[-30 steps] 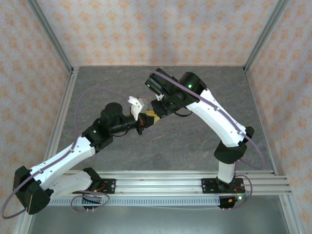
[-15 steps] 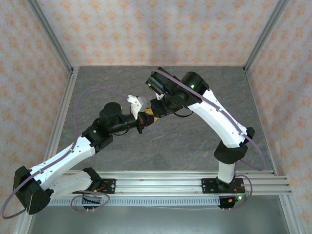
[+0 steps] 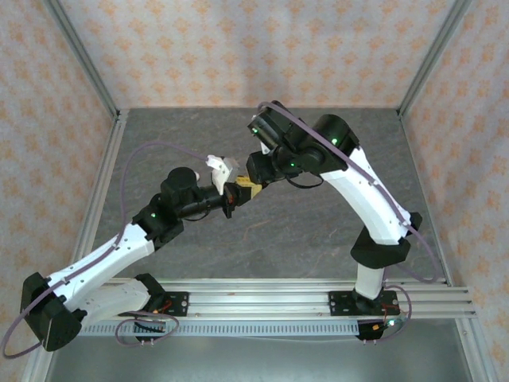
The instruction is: Insert wireless bluetooth earbuds into charging case
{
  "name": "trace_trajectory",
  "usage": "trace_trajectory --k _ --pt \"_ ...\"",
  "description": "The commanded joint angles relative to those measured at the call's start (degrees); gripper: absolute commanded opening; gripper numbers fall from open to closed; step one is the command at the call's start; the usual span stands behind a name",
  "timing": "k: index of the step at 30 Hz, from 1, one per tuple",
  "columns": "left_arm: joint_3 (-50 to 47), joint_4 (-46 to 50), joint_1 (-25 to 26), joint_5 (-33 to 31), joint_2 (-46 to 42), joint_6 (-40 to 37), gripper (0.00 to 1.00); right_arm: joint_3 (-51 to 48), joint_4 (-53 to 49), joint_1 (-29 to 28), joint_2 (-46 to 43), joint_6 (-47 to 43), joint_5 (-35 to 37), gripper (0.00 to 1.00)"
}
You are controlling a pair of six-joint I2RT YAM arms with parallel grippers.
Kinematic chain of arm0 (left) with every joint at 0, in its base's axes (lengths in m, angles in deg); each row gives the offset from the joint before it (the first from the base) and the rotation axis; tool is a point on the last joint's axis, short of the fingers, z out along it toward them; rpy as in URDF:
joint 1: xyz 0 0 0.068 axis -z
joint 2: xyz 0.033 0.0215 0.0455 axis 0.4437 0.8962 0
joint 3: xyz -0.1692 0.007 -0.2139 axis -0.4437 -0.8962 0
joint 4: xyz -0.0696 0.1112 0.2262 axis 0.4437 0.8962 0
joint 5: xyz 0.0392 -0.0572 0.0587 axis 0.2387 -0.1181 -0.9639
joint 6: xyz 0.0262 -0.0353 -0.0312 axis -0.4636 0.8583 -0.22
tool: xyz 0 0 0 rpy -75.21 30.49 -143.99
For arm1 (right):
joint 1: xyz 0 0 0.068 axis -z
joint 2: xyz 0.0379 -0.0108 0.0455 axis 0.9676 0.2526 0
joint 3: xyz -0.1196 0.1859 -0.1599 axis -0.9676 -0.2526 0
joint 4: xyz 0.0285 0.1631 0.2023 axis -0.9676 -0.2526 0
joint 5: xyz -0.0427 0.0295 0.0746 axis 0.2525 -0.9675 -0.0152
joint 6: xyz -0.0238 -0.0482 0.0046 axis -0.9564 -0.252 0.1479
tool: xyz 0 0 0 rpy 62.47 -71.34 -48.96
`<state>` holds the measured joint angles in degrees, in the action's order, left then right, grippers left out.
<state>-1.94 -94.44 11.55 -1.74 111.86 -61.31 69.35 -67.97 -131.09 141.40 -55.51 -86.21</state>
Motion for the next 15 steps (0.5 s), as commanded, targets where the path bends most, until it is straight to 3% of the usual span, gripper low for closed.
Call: trace_trajectory --k 1,6,15 --pt "0.4 -2.5 0.3 -0.5 -1.8 1.1 0.0 0.0 1.8 -0.3 -3.6 2.9 3.5 0.37" --pt "-0.7 -1.2 0.3 -1.2 -3.6 1.3 0.0 -5.9 5.6 2.0 -7.6 4.8 5.6 0.39" --pt "-1.2 15.7 0.4 -6.7 -9.4 0.3 0.0 -26.3 20.2 14.9 -12.3 7.5 -4.1 0.4"
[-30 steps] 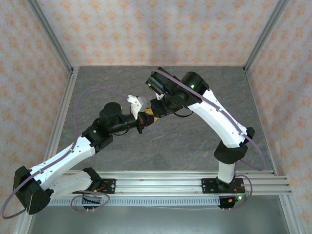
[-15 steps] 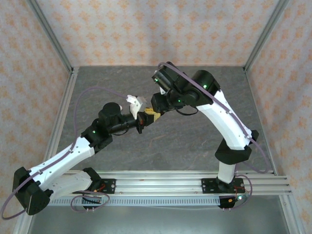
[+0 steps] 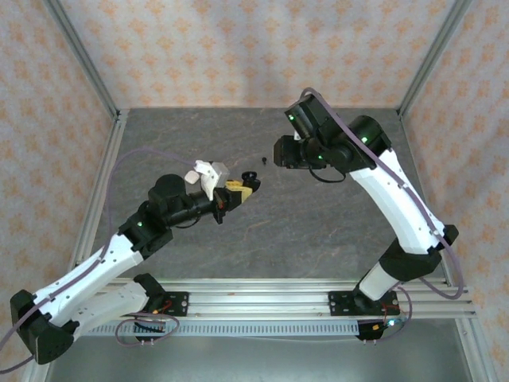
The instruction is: Insert wireless bluetooth earbuds into charging case
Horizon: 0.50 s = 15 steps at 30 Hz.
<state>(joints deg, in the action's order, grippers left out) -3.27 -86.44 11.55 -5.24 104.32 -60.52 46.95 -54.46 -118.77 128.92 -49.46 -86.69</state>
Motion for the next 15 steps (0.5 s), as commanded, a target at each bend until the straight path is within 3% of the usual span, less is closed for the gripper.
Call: trace_trajectory --k 1,9,15 --pt "0.3 9.6 0.3 -3.5 -2.6 -0.3 0.0 -5.4 8.2 4.0 0.7 1.5 -5.2 0.4" --pt "0.9 18.5 0.3 -8.2 -7.1 1.3 0.0 -7.7 15.5 11.9 12.2 -2.1 -12.1 0.4" --pt "0.6 19.8 0.3 -11.2 -8.1 2.6 0.0 2.4 15.2 14.6 26.6 -5.1 -13.6 0.4"
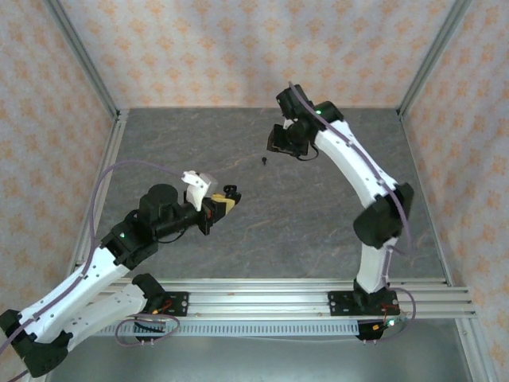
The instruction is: Insert wireless bluetooth earbuds into charging case
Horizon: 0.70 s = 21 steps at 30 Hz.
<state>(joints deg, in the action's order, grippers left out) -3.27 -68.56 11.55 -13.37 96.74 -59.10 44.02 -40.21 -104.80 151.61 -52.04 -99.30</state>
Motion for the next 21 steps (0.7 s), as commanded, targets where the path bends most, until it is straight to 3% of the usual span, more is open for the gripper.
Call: trace_trajectory --k 1,9,21 --pt "0.8 2.1 0.3 -3.6 -0.3 1.3 0.0 8.3 0.1 0.7 6.8 -3.3 -0.6 0.4" --pt "3.1 3.0 0.3 -7.3 2.0 0.8 0.0 27.6 -2.7 2.0 25.7 -4.4 -1.2 0.4" --pt "5.1 -0.5 -0.1 -10.1 8.3 -1.6 0.0 27.8 6.4 3.1 34.8 -3.8 0.2 0.42"
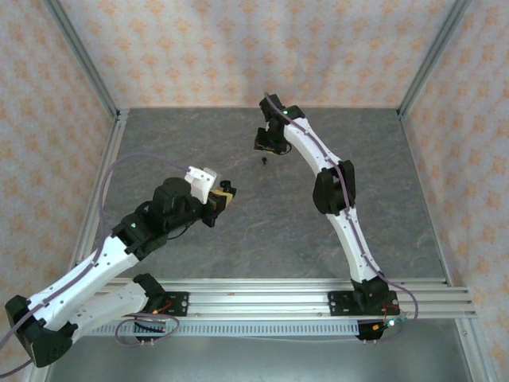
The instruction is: Insert wireless bluetooth earbuds into charging case
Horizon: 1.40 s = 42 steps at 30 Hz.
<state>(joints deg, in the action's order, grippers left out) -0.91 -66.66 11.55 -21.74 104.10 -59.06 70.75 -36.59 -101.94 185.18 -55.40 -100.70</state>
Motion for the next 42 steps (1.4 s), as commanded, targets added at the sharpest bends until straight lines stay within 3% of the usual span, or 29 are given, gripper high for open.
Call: trace_trajectory --k 1,14,23,31,42 --pt "3.1 -2.4 -0.1 -1.5 1.7 -1.7 0.0 0.9 3.3 0.3 1.8 -0.4 1.9 0.42" --pt "7.1 0.6 -1.0 1.1 5.0 -1.4 0.0 -4.0 9.3 0.2 4.3 2.2 3.1 0.41" --pt "9.1 0.0 -1.5 3.7 8.3 -1.3 0.0 -9.7 8.8 0.1 1.8 1.7 2.5 0.27" --pt "8.6 -1.9 -1.5 5.2 9.1 -0.3 0.0 -23.3 12.4 0.1 -6.7 1.2 2.3 0.18" --pt "6.9 -3.6 -1.4 7.1 9.4 2.9 0.0 -45.9 20.1 0.1 -20.2 5.7 -1.9 0.13"
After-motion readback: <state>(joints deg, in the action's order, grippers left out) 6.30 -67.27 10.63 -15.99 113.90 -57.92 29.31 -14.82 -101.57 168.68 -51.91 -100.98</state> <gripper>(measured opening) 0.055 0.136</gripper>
